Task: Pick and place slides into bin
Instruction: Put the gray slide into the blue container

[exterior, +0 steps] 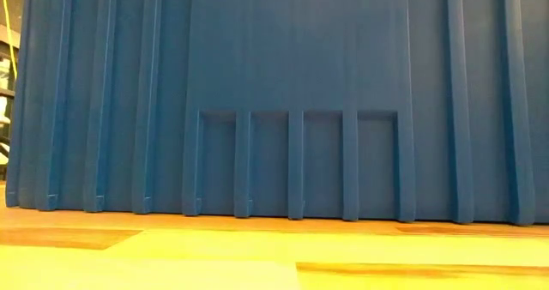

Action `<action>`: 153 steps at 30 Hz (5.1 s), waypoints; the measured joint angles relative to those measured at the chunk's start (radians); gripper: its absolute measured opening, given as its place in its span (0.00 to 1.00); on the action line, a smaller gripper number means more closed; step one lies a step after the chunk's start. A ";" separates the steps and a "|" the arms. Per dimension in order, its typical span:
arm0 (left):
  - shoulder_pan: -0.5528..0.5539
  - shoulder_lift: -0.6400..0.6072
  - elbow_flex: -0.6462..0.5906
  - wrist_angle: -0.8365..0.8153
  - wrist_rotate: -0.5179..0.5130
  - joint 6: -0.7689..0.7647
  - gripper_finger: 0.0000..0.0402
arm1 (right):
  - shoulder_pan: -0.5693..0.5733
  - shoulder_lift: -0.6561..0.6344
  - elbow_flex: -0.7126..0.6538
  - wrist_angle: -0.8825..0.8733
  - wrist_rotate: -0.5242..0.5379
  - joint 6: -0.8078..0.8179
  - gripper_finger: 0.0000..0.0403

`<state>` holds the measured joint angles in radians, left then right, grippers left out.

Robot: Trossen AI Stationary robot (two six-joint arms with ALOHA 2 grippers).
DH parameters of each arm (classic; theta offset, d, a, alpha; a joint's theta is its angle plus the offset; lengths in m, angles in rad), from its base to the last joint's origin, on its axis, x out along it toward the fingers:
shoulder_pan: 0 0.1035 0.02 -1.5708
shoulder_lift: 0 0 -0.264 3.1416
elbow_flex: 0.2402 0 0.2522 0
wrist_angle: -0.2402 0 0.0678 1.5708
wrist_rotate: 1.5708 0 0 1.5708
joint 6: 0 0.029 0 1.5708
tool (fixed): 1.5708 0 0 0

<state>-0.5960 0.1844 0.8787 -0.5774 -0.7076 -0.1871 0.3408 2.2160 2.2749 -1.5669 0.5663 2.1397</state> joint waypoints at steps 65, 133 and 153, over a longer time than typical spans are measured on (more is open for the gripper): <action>0.000 0.000 0.003 0.042 0.053 -0.933 0.22 | 0.128 -0.170 0.082 0.747 0.928 -0.976 0.01; 0.000 0.106 -0.070 0.138 0.018 -0.930 0.24 | 0.048 -0.132 0.045 1.568 0.532 -1.603 0.01; 0.000 0.101 0.011 -0.116 0.087 -1.047 0.09 | 0.255 -0.222 0.046 1.030 0.991 -1.402 0.53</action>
<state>-0.5961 0.2852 0.8894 -0.6935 -0.6203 -1.2343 0.5961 1.9945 2.3211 -0.5367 1.5570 0.7379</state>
